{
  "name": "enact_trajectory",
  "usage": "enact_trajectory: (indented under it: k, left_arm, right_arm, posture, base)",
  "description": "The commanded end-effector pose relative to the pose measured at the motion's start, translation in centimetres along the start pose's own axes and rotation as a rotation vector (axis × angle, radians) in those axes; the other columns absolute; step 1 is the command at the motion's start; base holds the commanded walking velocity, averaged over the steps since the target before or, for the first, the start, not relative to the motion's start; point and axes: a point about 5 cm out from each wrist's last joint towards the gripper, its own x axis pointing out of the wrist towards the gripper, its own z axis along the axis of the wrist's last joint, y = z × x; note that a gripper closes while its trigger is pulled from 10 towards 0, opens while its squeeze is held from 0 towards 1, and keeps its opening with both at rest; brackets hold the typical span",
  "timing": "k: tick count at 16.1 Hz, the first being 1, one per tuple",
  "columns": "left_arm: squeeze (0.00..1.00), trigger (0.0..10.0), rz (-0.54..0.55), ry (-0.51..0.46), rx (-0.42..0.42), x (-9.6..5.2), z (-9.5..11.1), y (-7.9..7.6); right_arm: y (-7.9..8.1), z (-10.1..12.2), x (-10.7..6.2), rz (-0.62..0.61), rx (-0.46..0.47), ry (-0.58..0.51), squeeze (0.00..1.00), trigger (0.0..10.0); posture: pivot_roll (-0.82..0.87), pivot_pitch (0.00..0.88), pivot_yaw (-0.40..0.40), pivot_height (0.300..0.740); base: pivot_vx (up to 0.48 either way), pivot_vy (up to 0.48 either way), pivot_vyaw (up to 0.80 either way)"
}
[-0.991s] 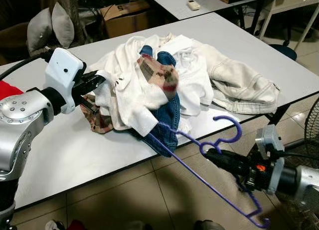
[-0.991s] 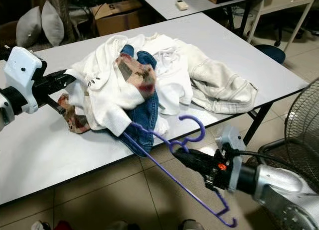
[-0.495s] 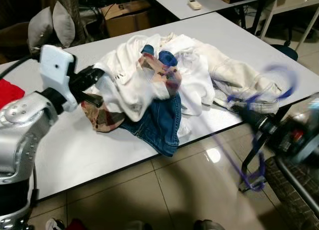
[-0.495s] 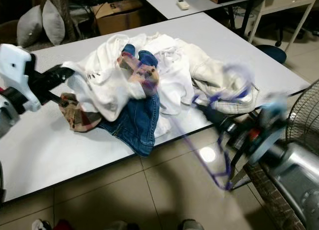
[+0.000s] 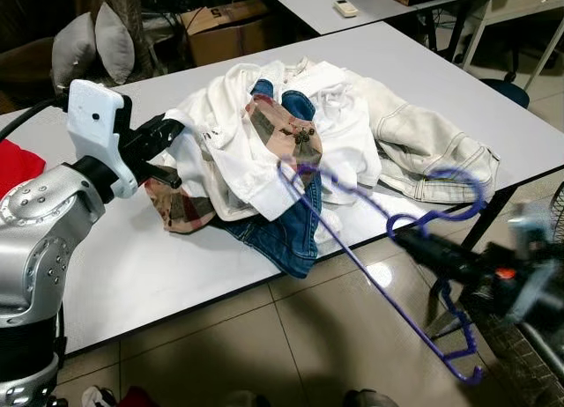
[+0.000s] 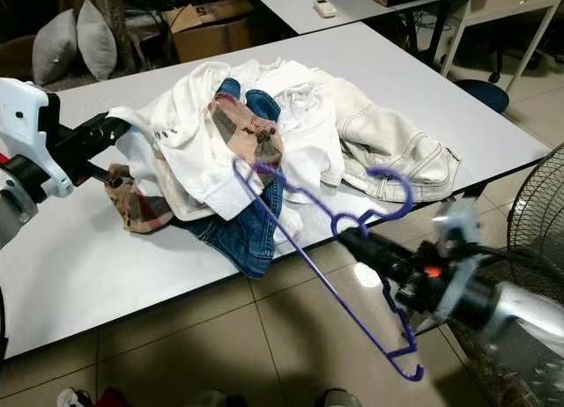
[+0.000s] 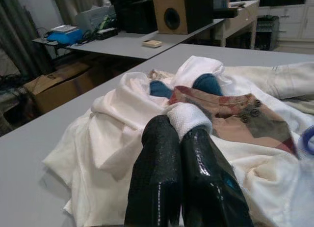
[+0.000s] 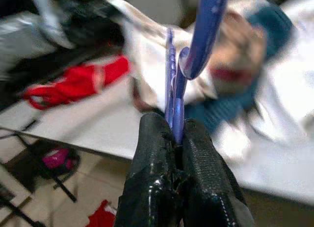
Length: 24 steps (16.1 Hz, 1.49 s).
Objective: Hang hanger
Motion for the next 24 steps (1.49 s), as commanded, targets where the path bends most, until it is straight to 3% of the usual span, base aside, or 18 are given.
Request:
enact_trajectory:
  k: [1, 5, 9, 14, 21, 22, 24]
  left_arm:
    - [0.00, 0.0, -0.021, -0.005, 0.017, 0.2, 0.5, -0.1]
    - [0.00, 0.0, -0.071, 0.004, 0.063, 0.8, 1.0, -0.8]
    - [0.00, 0.0, -0.124, -0.027, 0.076, 1.0, 2.5, -1.8]
    - [0.00, 0.0, -0.126, -0.049, 0.066, 0.9, 3.5, -2.0]
    - [0.00, 0.0, -0.128, -0.042, 0.057, 1.2, 3.7, -2.0]
    - [0.00, 0.0, -0.121, -0.037, 0.058, 1.4, 3.6, -1.9]
    - [0.00, 0.0, -0.116, -0.032, 0.057, 1.4, 3.5, -1.8]
  right_arm:
    - [0.8, 0.9, 0.0, 0.058, -0.031, -0.025, 0.00, 10.0]
    - [1.5, 0.0, 1.9, 0.101, -0.046, 0.044, 0.00, 10.0]
    - [0.6, -2.0, 3.9, 0.004, -0.050, 0.162, 0.00, 10.0]
    - [0.5, -4.0, 5.2, -0.017, -0.139, 0.311, 0.00, 10.0]
    - [0.0, -2.5, 5.6, -0.107, -0.198, 0.183, 0.00, 10.0]
    - [-1.2, -0.3, 4.4, -0.213, -0.215, 0.066, 0.00, 10.0]
    - [-2.6, 1.3, 2.8, -0.320, -0.218, -0.007, 0.00, 10.0]
  posture:
    - [-0.11, 0.050, 0.129, 0.740]
    - [-0.11, 0.047, 0.136, 0.740]
    - [-0.10, 0.047, 0.123, 0.740]
    - [-0.08, 0.052, 0.131, 0.740]
    - [-0.09, 0.053, 0.147, 0.740]
    - [-0.09, 0.051, 0.147, 0.740]
    - [-0.09, 0.051, 0.148, 0.740]
  base:
    - [0.000, 0.000, 0.00]
    - [0.000, 0.000, 0.00]
    - [0.000, 0.000, 0.00]
    - [0.000, 0.000, 0.00]
    - [0.000, 0.000, 0.00]
    - [0.000, 0.000, 0.00]
    - [0.000, 0.000, 0.00]
